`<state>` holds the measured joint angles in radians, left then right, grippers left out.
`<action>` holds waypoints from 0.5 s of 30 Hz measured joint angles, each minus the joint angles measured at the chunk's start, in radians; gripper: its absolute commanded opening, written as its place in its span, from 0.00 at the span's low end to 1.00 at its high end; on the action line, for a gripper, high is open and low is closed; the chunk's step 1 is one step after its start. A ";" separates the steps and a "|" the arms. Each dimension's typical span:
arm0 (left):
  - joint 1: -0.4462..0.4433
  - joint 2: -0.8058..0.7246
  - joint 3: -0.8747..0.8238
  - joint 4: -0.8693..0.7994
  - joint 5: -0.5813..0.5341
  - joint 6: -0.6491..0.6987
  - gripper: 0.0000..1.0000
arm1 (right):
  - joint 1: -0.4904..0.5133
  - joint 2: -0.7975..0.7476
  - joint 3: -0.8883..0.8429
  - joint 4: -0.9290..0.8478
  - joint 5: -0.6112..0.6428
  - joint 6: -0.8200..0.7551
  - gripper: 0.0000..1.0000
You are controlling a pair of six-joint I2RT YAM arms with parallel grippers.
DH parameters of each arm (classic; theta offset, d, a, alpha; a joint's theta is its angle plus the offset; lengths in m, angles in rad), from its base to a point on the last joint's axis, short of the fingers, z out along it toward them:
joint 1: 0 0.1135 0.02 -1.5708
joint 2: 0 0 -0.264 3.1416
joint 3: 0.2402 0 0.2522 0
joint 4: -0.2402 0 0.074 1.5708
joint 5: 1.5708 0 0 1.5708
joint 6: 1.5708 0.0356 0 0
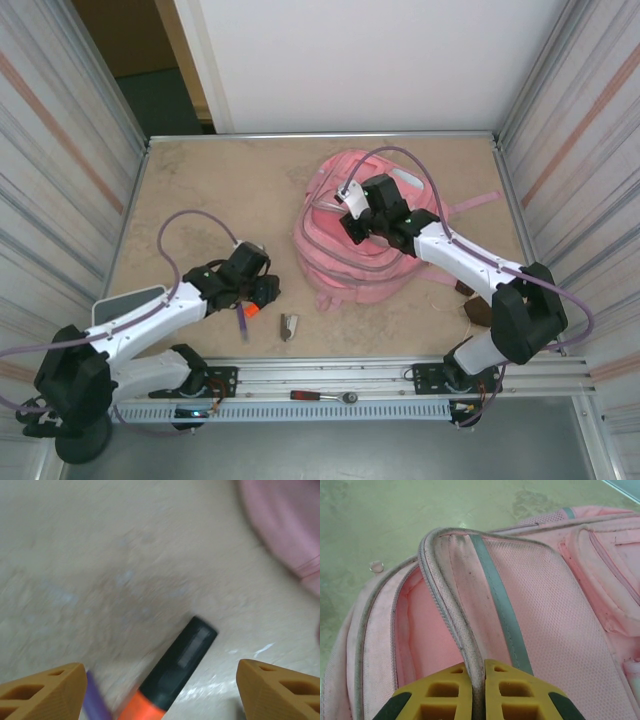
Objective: Pack books, pencil case, and school supplies into a backpack
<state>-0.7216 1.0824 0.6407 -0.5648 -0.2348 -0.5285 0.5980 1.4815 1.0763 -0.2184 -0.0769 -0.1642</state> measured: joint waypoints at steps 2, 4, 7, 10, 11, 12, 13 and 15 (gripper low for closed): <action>-0.028 -0.042 -0.011 -0.065 -0.027 -0.080 0.78 | -0.003 0.000 0.000 0.000 -0.003 0.001 0.00; -0.075 -0.077 -0.020 -0.135 -0.052 -0.159 0.77 | -0.004 0.000 0.000 0.000 -0.005 0.001 0.00; -0.130 -0.107 -0.037 -0.222 -0.065 -0.266 0.73 | -0.009 0.000 0.000 0.000 -0.008 0.004 0.00; -0.137 -0.128 -0.079 -0.262 -0.058 -0.336 0.68 | -0.019 0.000 -0.001 0.007 -0.022 0.011 0.00; -0.137 -0.133 -0.097 -0.269 -0.050 -0.354 0.66 | -0.023 0.000 -0.003 0.009 -0.028 0.016 0.00; -0.137 -0.134 -0.108 -0.274 -0.043 -0.364 0.64 | -0.024 0.000 -0.004 0.010 -0.030 0.022 0.00; -0.137 -0.134 -0.119 -0.276 -0.032 -0.375 0.63 | -0.027 0.000 -0.006 0.013 -0.033 0.024 0.00; -0.133 -0.132 -0.135 -0.269 -0.007 -0.382 0.59 | -0.027 0.000 -0.009 0.015 -0.036 0.027 0.00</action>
<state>-0.8543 0.9508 0.5056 -0.8337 -0.2417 -0.9108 0.5705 1.4815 1.0676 -0.2031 -0.1131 -0.1375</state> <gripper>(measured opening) 0.621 0.085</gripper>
